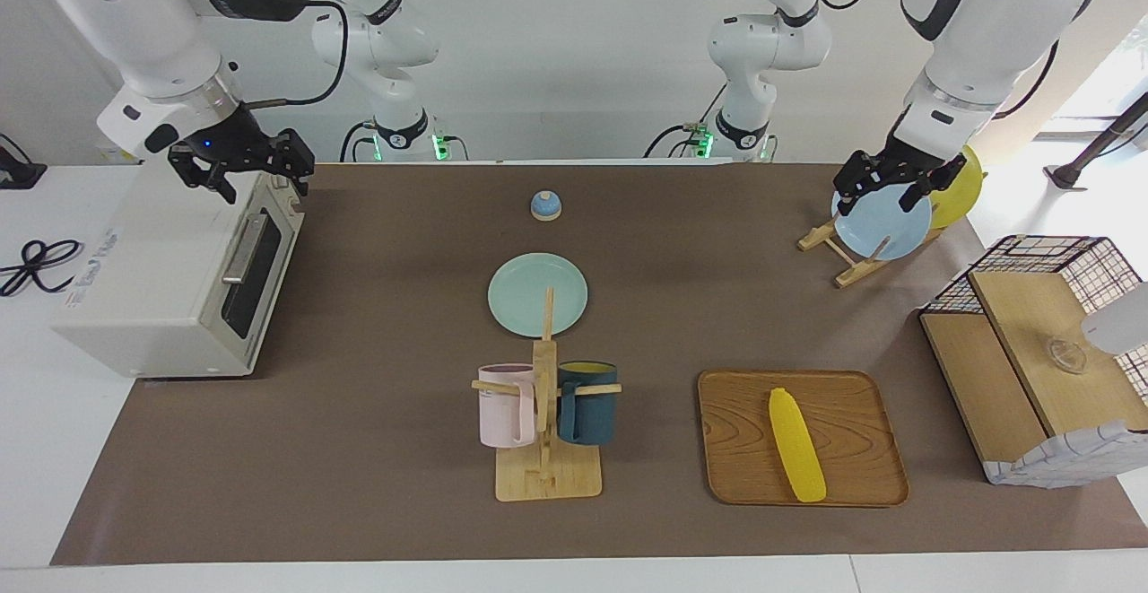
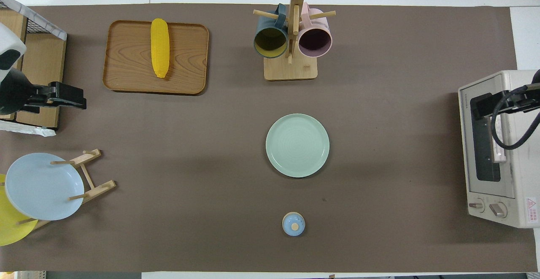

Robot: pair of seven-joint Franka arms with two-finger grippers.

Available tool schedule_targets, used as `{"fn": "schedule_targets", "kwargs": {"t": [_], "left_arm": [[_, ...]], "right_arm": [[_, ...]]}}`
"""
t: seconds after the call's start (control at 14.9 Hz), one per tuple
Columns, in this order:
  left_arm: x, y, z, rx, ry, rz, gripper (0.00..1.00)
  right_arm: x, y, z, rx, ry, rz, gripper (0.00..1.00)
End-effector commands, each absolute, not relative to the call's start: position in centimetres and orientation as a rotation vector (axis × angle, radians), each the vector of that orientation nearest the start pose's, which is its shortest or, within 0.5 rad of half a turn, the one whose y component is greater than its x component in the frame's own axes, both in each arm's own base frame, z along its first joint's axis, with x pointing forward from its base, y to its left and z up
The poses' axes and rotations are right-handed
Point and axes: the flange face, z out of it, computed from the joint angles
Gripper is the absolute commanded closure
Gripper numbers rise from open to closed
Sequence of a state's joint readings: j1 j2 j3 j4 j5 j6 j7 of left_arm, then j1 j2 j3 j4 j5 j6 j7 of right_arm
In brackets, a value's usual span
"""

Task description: Put corn in oven

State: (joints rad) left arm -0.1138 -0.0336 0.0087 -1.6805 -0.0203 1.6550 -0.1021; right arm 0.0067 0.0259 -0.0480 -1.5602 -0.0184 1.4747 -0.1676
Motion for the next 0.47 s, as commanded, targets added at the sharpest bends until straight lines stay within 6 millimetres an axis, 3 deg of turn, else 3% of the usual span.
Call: {"fn": "schedule_targets", "kwargs": {"t": [0.0, 0.4], "left_arm": [[54.73, -5.83, 59.71, -3.154, 0.020, -0.022, 0.00], [54.83, -5.97, 59.94, -3.160, 0.017, -0.048, 0.00]], "right_arm": [[54.71, -2.41, 60.83, -3.131, -0.178, 0.142, 0.00], [54.71, -2.28, 60.83, -3.134, -0.178, 0.143, 0.00]]}}
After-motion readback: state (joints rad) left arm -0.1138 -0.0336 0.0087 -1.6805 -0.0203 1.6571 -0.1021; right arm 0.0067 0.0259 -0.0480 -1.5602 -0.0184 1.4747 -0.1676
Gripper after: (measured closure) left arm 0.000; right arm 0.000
